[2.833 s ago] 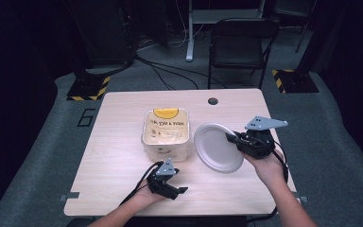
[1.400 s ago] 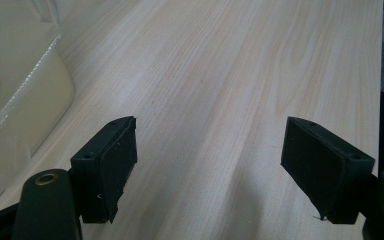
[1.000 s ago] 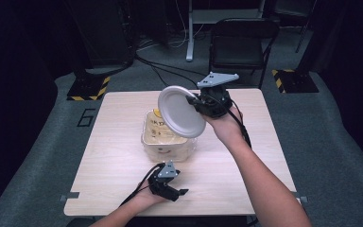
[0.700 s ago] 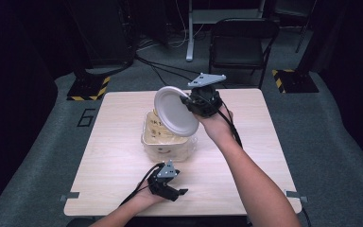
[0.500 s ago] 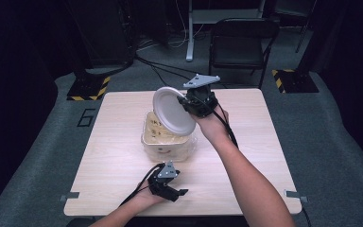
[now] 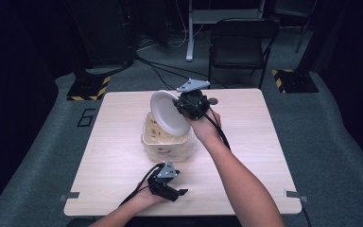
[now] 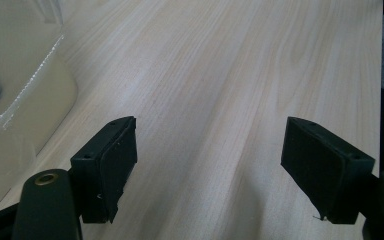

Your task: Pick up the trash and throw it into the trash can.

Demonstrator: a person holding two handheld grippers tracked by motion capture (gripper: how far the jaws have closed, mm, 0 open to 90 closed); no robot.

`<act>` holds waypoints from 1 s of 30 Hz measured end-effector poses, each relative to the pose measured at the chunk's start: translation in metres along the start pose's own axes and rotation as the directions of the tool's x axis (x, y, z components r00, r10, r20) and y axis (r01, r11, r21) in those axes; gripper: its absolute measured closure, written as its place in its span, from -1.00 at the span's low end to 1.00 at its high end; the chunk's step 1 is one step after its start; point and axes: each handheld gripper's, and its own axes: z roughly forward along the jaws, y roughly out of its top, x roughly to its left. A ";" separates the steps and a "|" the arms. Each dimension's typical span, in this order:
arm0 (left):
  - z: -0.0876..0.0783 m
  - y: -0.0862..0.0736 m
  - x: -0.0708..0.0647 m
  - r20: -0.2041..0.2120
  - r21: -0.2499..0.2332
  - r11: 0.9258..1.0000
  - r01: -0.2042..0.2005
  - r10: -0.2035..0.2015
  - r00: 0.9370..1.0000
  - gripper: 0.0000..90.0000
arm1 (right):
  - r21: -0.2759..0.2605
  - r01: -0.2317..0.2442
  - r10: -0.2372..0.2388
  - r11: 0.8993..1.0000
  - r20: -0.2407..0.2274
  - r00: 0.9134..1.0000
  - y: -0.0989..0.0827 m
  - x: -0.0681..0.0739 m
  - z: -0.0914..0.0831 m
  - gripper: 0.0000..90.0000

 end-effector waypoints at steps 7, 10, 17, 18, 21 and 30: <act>0.000 0.000 0.001 0.005 0.004 1.000 0.005 -0.005 1.000 -0.52 | 0.019 0.036 -0.036 0.999 -0.009 0.999 -0.007 0.007 0.011 0.81; 0.000 0.000 0.000 0.002 -0.001 1.000 0.007 -0.007 1.000 -0.51 | 0.018 0.049 -0.049 0.999 -0.017 0.999 -0.011 0.010 0.015 0.82; 0.001 -0.001 0.000 0.002 -0.005 1.000 0.013 -0.013 1.000 -0.52 | 0.033 0.057 -0.056 0.998 -0.030 0.998 -0.023 0.012 0.026 0.81; 0.001 -0.001 0.000 0.002 -0.005 1.000 0.012 -0.012 1.000 -0.52 | 0.039 0.062 -0.061 0.997 -0.031 0.998 -0.025 0.013 0.027 0.81; 0.001 -0.001 0.000 0.005 0.002 1.000 0.010 -0.010 1.000 -0.52 | 0.045 0.061 -0.059 0.997 -0.033 0.998 -0.029 0.013 0.030 0.81; 0.002 -0.001 0.001 0.002 -0.002 1.000 0.010 -0.010 1.000 -0.52 | 0.088 0.068 -0.064 0.994 -0.052 0.997 -0.042 0.018 0.041 0.67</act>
